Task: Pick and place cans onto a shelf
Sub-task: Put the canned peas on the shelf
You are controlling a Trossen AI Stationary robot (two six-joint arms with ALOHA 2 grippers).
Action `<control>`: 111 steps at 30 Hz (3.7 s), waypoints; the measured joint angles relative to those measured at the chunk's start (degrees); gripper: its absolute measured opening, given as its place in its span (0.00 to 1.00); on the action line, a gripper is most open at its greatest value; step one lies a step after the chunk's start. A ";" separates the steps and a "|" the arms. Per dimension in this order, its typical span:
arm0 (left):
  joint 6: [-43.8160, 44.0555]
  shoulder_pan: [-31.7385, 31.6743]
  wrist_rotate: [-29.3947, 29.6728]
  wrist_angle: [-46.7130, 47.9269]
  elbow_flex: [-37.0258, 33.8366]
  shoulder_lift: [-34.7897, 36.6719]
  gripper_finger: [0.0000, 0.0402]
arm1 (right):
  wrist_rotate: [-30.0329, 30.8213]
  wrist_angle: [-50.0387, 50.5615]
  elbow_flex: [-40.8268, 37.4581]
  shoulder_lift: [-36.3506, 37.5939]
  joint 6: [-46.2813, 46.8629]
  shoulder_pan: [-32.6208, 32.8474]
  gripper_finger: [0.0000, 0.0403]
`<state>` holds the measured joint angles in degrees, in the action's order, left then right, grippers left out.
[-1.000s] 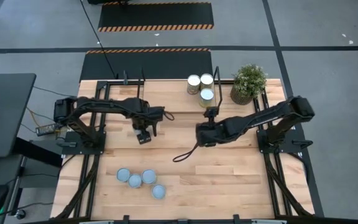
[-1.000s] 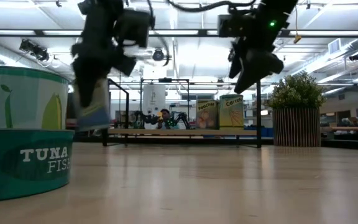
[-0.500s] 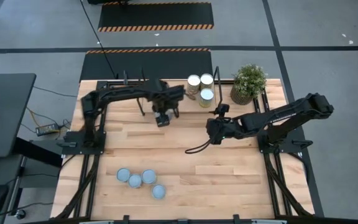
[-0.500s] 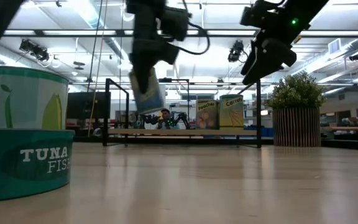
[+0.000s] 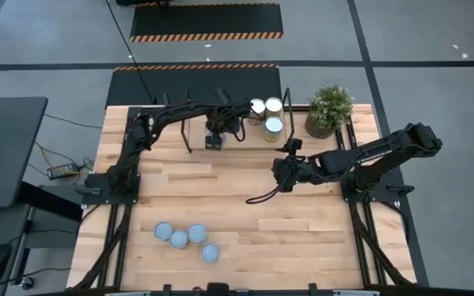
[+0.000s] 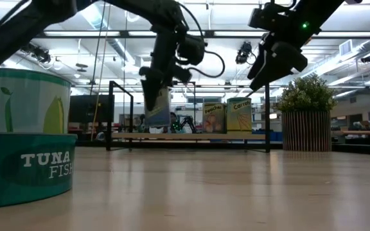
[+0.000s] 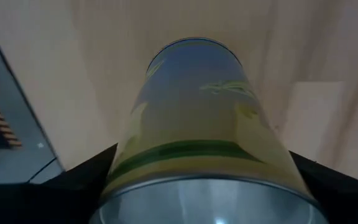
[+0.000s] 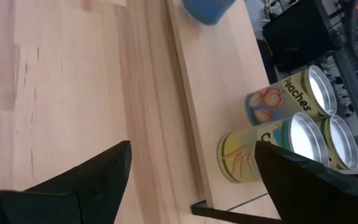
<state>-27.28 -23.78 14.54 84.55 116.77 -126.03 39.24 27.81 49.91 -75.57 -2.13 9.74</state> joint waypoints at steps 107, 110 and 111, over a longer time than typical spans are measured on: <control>5.19 1.83 9.46 -7.80 -0.04 -2.83 0.79 | -1.46 -26.05 0.11 0.00 -4.51 -0.13 0.87; 5.12 1.83 8.85 -7.75 -0.02 -2.81 0.79 | -1.48 -26.05 0.11 0.00 -4.50 -0.13 0.87; 4.98 1.83 8.56 -7.68 0.01 -2.81 0.79 | -1.46 -26.05 0.11 0.00 -4.51 -0.13 0.87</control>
<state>-22.30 -21.96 23.10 76.87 116.78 -128.84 37.78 1.76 50.02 -75.57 -6.63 9.61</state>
